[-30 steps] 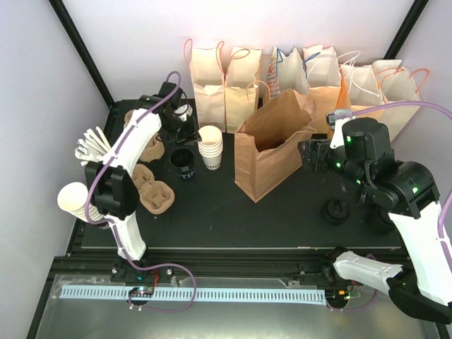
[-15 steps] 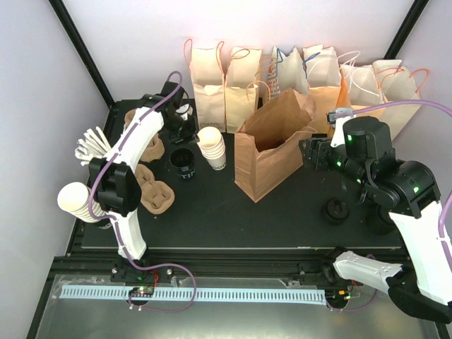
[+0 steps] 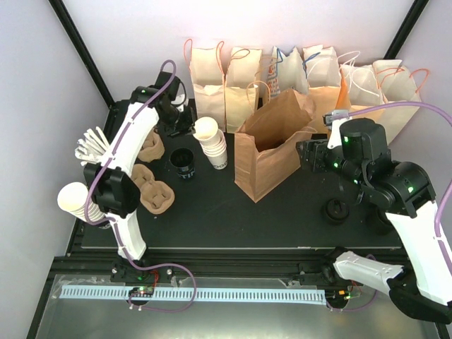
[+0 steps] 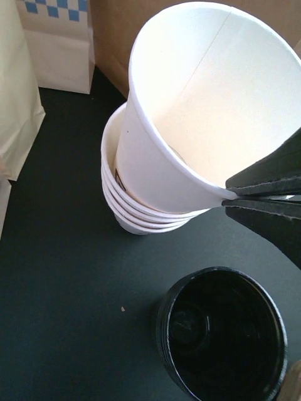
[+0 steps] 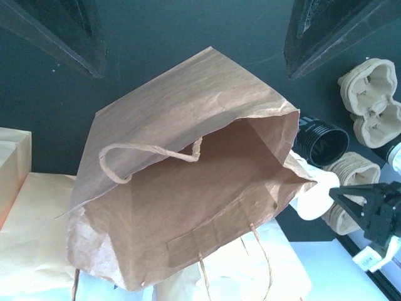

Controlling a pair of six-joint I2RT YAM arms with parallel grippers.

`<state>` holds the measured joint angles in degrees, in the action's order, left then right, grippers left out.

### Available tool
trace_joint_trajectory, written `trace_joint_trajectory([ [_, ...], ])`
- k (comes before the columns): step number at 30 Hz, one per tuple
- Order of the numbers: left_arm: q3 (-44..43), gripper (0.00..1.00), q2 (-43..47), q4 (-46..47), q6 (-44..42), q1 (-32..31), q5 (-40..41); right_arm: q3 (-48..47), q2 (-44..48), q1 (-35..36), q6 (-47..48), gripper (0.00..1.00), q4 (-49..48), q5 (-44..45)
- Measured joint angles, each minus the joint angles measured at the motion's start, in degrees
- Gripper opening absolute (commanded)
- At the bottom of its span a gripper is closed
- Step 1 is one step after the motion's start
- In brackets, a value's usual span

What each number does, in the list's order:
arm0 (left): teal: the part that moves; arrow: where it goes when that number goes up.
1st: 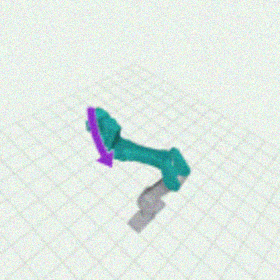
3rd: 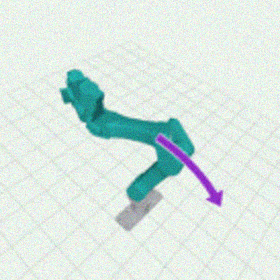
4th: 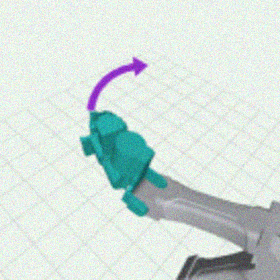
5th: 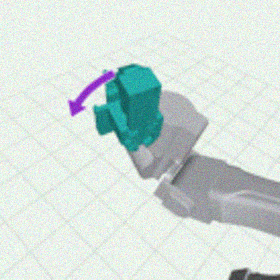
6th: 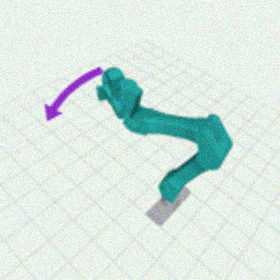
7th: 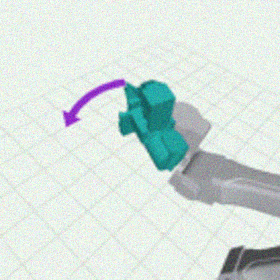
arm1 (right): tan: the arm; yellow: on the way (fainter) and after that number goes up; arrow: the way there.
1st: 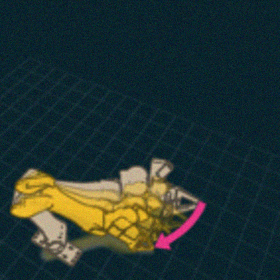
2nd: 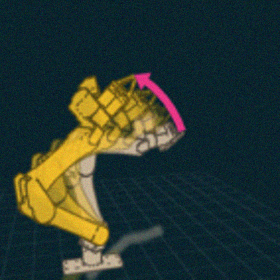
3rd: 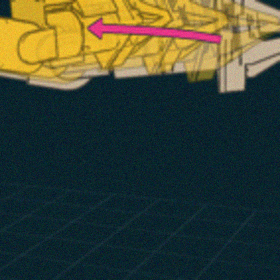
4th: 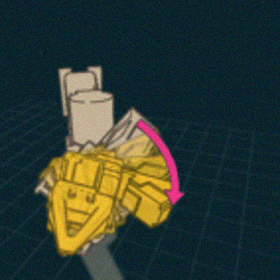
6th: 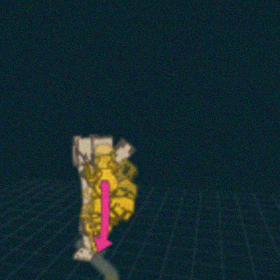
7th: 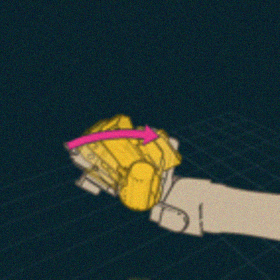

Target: Pack the takeout coffee

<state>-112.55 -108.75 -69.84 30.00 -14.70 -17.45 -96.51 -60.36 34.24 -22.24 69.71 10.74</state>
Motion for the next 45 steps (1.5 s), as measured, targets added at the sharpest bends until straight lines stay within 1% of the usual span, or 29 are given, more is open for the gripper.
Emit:
trace_joint_trajectory([
  [5, -1.14, 0.04, 2.75, -2.14, -0.42, 0.00, 0.63, 2.23, 0.61, 0.00, -0.04, 0.80, -1.33, -1.62],
  [12, -1.77, 0.04, 8.04, -2.36, 0.20, 0.00, -3.45, 4.07, 1.16, 0.00, 0.35, 0.81, -2.51, -3.37],
  [16, -2.40, 0.05, 12.28, -4.02, 0.20, 0.00, -3.87, 4.66, 1.33, 0.00, 0.50, 0.81, -2.99, -4.13],
  [19, -2.32, 0.05, 15.19, -6.14, -0.37, 0.00, -3.89, 6.47, 1.90, 0.00, 0.35, 0.82, -3.63, -5.40],
  [21, -0.63, 0.06, 17.90, -7.28, -0.98, -0.02, -3.87, 9.09, 2.80, 0.00, -0.35, 0.82, -4.33, -6.51],
  [23, 4.50, 0.07, 22.25, -7.37, -1.57, -0.42, -3.78, 12.46, 4.02, 0.00, -1.18, 0.82, -5.18, -7.52],
  [26, 15.69, 0.07, 30.29, -7.69, -1.90, -1.14, -3.61, 18.78, 6.54, 0.00, -3.23, 0.82, -6.43, -8.83],
  [27, 21.40, 0.07, 34.07, -7.67, -1.81, -1.73, -3.50, 21.51, 7.69, 0.00, -4.28, 0.82, -6.95, -9.29],
  [30, 33.24, 0.07, 41.48, -7.13, -0.76, -3.76, -3.54, 26.80, 10.16, -0.02, -7.30, 0.87, -7.76, -10.14],
  [33, 43.63, 0.07, 47.04, -4.52, 1.51, -7.10, -3.30, 31.52, 12.70, -0.04, -10.95, 0.90, -8.07, -10.01],
  [34, 46.14, 0.06, 48.11, -3.65, 2.32, -8.37, -3.21, 32.74, 13.16, -0.04, -12.35, 0.92, -7.85, -9.35],
  [35, 48.61, 0.06, 48.98, -2.38, 3.30, -10.12, -2.89, 33.92, 13.38, -0.11, -13.99, 0.98, -7.28, -8.33],
  [36, 50.36, 0.06, 49.33, -1.20, 4.20, -11.93, -2.45, 34.80, 13.25, -0.17, -15.47, 1.00, -6.40, -7.15],
  [37, 51.49, 0.06, 49.37, 0.07, 4.98, -13.66, -1.90, 35.45, 12.59, -0.22, -16.94, 1.00, -5.42, -6.01],
  [41, 52.81, 0.06, 48.02, 5.07, 7.32, -20.37, 1.49, 36.30, 6.45, -2.25, -20.55, 1.00, -1.62, -2.05],
  [43, 53.16, 0.06, 47.47, 7.82, 8.13, -22.99, 3.41, 37.24, 4.09, -5.05, -21.20, 1.00, -1.38, -1.44],
  [45, 53.86, 0.06, 47.21, 10.29, 8.66, -24.68, 4.87, 38.86, 3.13, -9.40, -21.35, 0.99, -1.49, -1.60],
])
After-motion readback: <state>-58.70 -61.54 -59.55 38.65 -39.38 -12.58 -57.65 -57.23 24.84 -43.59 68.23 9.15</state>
